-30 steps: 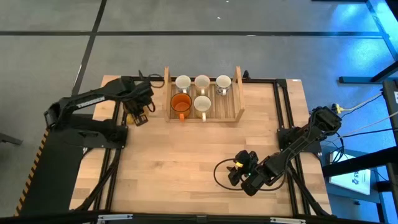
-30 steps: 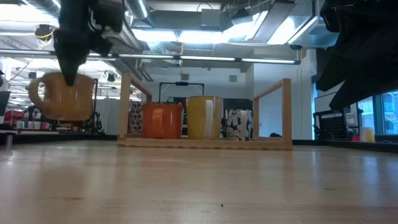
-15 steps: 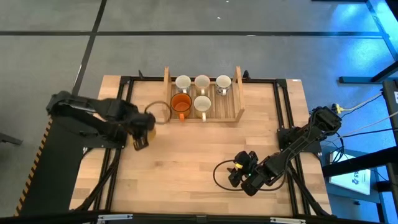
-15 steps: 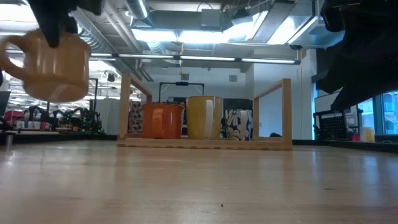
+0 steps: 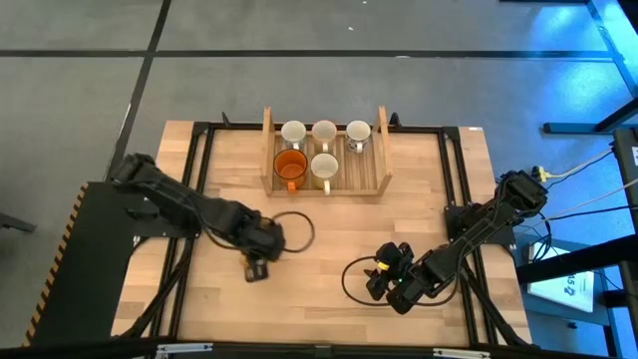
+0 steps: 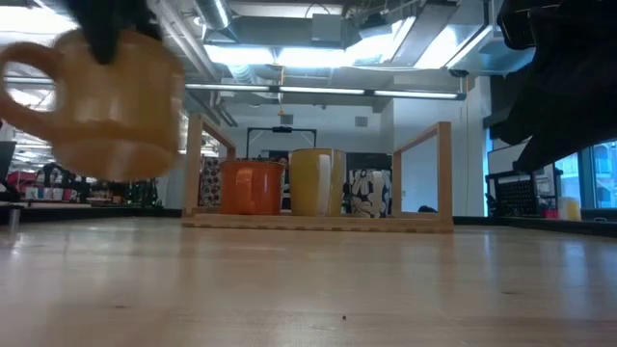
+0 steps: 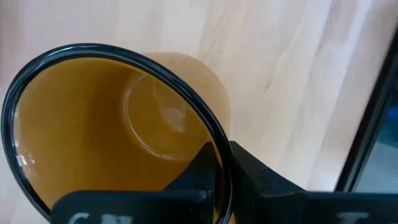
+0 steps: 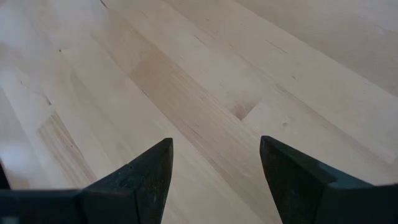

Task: Place coffee mugs
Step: Put the yellow mug on the shelf

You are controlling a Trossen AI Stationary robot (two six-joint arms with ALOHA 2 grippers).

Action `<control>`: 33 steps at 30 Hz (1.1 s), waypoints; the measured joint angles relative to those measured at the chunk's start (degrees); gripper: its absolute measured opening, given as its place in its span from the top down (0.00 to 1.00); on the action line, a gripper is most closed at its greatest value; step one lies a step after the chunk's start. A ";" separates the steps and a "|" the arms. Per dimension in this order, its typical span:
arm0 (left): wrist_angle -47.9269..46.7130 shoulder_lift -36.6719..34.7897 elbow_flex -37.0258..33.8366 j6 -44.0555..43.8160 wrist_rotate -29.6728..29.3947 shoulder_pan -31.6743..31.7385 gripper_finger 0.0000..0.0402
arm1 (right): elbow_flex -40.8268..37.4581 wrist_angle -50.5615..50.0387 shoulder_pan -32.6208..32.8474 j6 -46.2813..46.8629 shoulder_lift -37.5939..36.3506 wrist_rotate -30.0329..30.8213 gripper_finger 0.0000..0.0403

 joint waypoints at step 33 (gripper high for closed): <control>12.41 27.18 19.07 6.24 -3.00 5.61 0.77 | -0.02 -0.44 0.00 -0.35 0.00 -0.42 0.43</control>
